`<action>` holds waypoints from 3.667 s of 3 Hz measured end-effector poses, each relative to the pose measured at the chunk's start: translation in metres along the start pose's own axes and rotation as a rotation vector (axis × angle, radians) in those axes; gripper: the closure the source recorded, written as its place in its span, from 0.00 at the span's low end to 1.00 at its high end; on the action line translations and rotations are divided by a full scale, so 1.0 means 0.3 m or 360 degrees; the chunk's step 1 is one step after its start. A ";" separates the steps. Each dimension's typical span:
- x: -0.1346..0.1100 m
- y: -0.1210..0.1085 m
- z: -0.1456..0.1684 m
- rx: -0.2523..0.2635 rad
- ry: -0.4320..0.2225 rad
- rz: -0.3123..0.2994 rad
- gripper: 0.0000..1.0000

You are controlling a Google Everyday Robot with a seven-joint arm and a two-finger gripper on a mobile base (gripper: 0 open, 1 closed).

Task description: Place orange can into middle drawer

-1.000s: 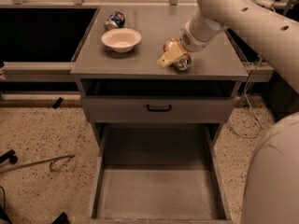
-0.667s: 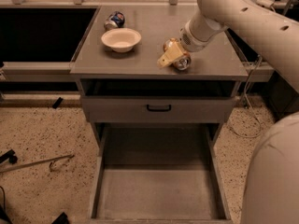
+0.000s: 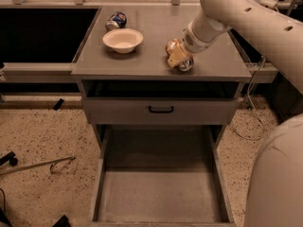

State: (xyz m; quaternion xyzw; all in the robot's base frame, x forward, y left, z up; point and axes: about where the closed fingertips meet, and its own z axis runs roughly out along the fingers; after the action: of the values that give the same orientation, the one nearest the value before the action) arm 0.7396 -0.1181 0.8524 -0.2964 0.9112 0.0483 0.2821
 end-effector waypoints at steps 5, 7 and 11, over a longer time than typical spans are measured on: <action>0.362 0.265 -0.400 -0.0585 -0.0060 -0.0255 1.00; 0.419 0.299 -0.416 -0.0591 -0.0068 -0.0235 1.00; 0.957 0.671 0.004 -0.1023 0.0065 -0.0208 1.00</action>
Offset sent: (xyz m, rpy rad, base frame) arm -0.0411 -0.0182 0.0312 0.0809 -0.0083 0.0902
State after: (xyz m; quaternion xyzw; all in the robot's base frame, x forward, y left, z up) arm 0.4350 -0.0999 0.6796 -0.4290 0.8338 0.3093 0.1583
